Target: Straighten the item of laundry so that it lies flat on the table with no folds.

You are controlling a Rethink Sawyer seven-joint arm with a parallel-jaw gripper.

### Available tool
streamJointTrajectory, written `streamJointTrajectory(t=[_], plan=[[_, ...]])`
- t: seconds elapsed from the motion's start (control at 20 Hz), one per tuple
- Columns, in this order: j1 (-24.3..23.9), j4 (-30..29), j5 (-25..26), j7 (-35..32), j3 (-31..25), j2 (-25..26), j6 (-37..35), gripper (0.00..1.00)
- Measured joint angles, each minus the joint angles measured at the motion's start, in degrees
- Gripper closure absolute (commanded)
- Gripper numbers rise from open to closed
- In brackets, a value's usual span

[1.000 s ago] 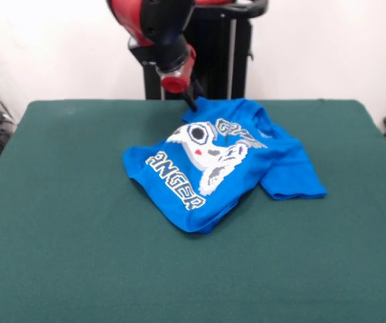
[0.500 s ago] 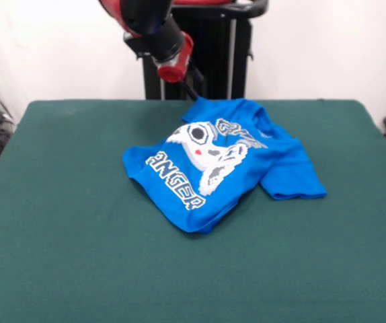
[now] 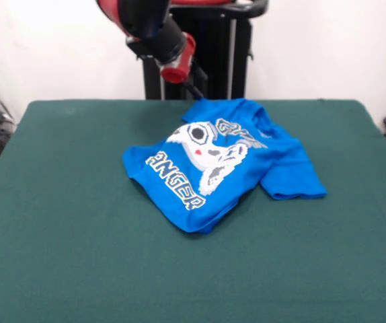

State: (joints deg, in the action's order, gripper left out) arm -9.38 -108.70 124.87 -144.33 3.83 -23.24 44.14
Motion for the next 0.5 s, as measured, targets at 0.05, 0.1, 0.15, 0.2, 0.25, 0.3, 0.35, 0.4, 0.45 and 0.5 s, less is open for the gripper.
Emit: streamJointTrajectory(t=[0.05,0.1,0.15,0.2,0.25,0.3,0.35,0.4,0.45,0.5], plan=[[-0.07,0.01,0.00,0.00,-0.60,0.04,0.00,0.00],[-0.06,0.00,0.02,0.00,-0.85,0.08,0.00,0.00],[-0.07,0.00,0.01,0.00,-1.21,0.13,0.00,0.00],[-0.07,0.01,0.02,0.00,-1.37,0.15,0.00,0.00],[-0.07,0.00,0.01,0.00,-1.66,0.18,0.00,0.00],[-0.06,0.01,0.02,0.00,-1.79,0.19,-0.01,0.00],[-0.06,0.00,0.01,0.00,-1.99,0.22,-0.16,0.00],[-0.04,0.01,0.04,0.00,-2.06,0.26,-0.48,0.00],[0.02,0.00,0.01,0.00,-2.08,0.32,-0.85,0.00],[0.09,0.01,0.04,0.00,-2.08,0.40,-1.29,0.00]])
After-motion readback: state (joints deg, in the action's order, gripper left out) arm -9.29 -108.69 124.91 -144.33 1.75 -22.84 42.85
